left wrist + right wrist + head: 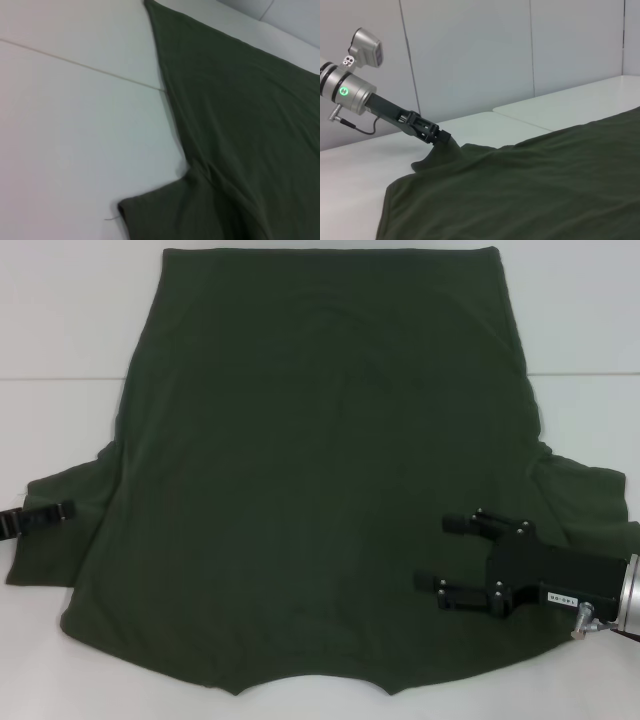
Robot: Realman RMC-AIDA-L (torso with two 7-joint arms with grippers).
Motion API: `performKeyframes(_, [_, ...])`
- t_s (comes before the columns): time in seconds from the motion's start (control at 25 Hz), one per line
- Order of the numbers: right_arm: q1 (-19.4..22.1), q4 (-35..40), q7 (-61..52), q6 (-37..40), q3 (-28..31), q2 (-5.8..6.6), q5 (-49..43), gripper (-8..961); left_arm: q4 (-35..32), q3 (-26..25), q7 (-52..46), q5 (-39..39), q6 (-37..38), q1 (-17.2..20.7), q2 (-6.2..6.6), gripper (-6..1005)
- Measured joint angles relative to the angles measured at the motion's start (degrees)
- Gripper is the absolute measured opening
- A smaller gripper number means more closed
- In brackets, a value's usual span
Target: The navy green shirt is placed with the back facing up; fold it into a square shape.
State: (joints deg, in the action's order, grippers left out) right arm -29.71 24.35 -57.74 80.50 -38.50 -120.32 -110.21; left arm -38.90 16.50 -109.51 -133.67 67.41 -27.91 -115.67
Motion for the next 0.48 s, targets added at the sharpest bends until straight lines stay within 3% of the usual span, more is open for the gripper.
performKeyframes(0.48, [0.0, 0.0, 0.0, 0.2, 0.0, 0.05, 0.0, 927, 0.2, 1.7, -0.5, 0.0, 0.2, -0.4, 0.00, 912])
